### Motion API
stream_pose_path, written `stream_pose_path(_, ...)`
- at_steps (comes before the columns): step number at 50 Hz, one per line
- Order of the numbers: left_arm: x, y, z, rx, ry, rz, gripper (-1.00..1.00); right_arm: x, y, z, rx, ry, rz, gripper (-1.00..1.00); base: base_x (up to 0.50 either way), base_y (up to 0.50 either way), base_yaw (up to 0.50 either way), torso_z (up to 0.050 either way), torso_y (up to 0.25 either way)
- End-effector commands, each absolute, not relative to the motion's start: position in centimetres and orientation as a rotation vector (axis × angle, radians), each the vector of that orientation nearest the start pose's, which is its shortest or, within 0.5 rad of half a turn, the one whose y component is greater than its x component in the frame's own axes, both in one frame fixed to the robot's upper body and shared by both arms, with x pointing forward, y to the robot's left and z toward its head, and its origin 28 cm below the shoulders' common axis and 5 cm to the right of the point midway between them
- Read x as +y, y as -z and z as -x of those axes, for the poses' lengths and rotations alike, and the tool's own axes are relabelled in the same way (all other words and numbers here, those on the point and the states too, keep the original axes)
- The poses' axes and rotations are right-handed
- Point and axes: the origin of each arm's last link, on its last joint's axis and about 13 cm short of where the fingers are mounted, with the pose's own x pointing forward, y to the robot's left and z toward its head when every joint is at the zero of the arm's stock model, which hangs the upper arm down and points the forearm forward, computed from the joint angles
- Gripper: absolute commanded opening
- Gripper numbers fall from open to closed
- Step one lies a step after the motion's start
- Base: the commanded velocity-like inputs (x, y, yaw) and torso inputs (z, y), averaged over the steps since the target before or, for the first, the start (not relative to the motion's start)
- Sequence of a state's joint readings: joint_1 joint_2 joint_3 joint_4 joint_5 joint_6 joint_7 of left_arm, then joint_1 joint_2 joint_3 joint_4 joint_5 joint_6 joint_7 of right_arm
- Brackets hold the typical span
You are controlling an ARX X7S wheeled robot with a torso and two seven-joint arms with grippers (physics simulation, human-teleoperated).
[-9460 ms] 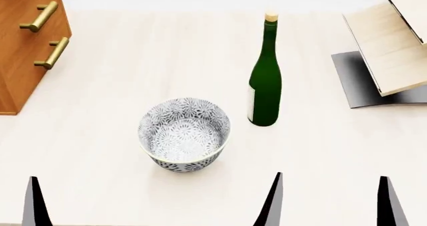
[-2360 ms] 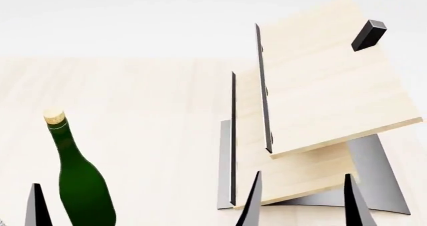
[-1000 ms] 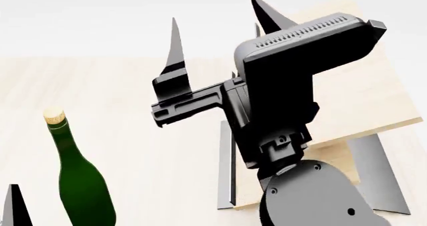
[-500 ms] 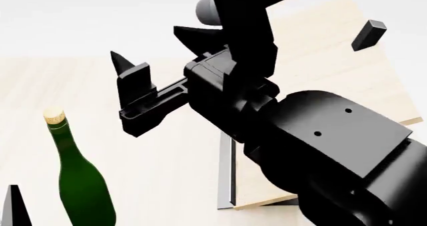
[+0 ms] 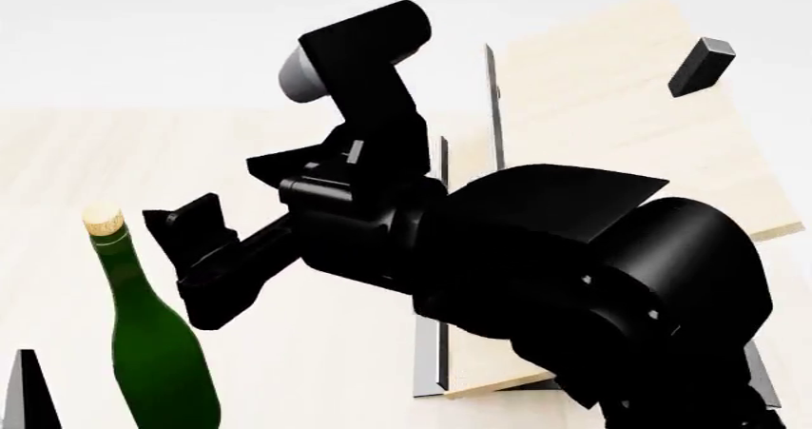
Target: Put the wine bottle on the wine rack.
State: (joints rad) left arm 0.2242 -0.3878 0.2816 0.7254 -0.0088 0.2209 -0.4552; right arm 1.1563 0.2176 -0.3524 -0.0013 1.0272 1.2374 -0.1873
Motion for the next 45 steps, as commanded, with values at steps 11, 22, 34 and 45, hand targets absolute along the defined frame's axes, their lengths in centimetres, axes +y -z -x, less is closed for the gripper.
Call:
stream_pose_path(11,20.0,-13.1,-13.7,-0.667,0.011,-0.008,1.00,-2.8,-24.0,-32.6,0.347,-1.110,0.001,1.00,0.00,0.00,0.00,0.000,0.000)
stream_pose_path(22,20.0,-13.0,-13.7,-0.667,0.009,-0.008,1.00,-1.7,-22.9,-33.3,0.355,-1.113,0.003,1.00,0.00,0.00,0.00,0.000,0.000)
stream_pose_path(34,20.0,-12.9,-13.7,-0.663,0.010,-0.008,1.00,0.0,-22.4,-34.6,0.330,-1.108,-0.036,1.00,0.00,0.00,0.00,0.000,0.000)
stream_pose_path(45,20.0,-13.0,-13.8,-0.663,0.011,-0.004,1.00,1.5,-21.8,-35.1,0.324,-1.122,-0.036,1.00,0.00,0.00,0.00,0.000,0.000)
